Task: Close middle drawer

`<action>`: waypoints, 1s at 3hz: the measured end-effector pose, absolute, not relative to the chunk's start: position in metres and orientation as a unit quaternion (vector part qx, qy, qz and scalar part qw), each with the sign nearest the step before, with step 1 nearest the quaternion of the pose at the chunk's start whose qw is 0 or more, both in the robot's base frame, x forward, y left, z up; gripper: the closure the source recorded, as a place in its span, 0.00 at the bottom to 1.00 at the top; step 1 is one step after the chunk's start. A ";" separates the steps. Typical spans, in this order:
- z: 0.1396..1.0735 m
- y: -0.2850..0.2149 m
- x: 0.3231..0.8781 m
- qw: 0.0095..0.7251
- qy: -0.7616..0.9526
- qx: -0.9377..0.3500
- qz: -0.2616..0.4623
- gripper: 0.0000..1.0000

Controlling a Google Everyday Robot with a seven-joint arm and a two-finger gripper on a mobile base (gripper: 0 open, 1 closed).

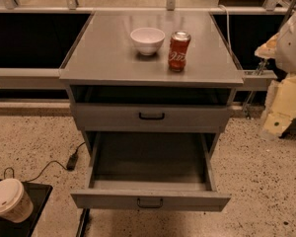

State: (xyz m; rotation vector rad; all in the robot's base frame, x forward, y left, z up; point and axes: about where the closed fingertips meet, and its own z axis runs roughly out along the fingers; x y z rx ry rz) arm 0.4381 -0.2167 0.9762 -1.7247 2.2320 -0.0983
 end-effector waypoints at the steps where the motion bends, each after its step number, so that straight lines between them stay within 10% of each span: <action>1: 0.976 -0.217 0.438 0.159 0.781 -0.603 -0.034 0.00; 3: 0.856 -0.221 0.418 0.218 0.756 -0.609 0.099 0.00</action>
Offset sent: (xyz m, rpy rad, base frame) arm -0.0958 -0.0252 -0.1291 0.6021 0.0072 0.2918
